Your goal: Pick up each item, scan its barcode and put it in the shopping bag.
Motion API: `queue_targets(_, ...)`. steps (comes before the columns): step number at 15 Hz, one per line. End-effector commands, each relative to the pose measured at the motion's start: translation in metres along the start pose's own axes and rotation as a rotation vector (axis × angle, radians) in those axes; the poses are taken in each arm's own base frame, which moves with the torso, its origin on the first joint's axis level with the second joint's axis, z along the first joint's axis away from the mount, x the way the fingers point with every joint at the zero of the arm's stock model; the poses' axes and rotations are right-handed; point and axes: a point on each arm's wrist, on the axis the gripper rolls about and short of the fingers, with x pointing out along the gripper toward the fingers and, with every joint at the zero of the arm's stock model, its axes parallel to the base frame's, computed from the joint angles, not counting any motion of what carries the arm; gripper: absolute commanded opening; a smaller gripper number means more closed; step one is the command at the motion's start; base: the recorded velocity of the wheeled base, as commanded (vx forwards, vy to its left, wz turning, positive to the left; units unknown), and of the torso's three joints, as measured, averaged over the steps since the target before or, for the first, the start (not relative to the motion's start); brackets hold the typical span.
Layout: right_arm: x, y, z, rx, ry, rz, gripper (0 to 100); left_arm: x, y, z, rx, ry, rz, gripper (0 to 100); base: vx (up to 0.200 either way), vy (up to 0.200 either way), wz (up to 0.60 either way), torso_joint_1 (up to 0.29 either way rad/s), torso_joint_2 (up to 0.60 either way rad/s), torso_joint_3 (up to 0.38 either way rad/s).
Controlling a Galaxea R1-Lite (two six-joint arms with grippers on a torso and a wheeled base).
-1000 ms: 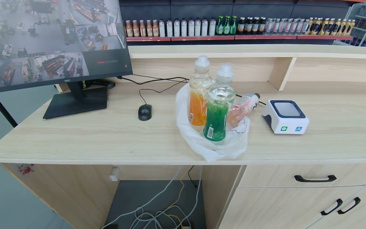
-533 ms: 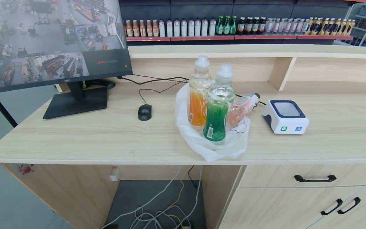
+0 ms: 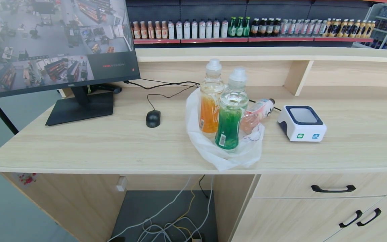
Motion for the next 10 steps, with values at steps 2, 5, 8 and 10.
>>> queue_targets(2, 0.0000, 0.0000, -0.0001, 0.000, 0.000, 0.001, 100, 0.0001, 0.0000, -0.0003, -0.002, 0.001, 0.001, 100, 0.000, 0.000, 0.00, 0.000, 0.00, 0.000)
queue_targets(5, 0.0000, 0.0000, -0.0001, 0.000, 0.000, 0.001, 100, 0.0001, 0.0000, -0.0003, -0.002, 0.001, 0.001, 100, -0.067, 0.000, 0.00, 0.001, 0.00, 0.002)
queue_targets(8, 0.0000, 0.0000, -0.0001, 0.000, 0.000, 0.001, 100, 0.0000, 0.0000, 0.0001, 0.001, 0.000, 0.001, 100, 0.000, 0.000, 0.00, 0.000, 0.00, 0.000)
queue_targets(10, 0.0000, 0.0000, -0.0001, 0.000, 0.000, 0.001, 100, 0.0000, 0.0000, 0.0001, 0.002, 0.000, 0.001, 100, 0.000, 0.000, 0.00, 0.000, 0.00, 0.000)
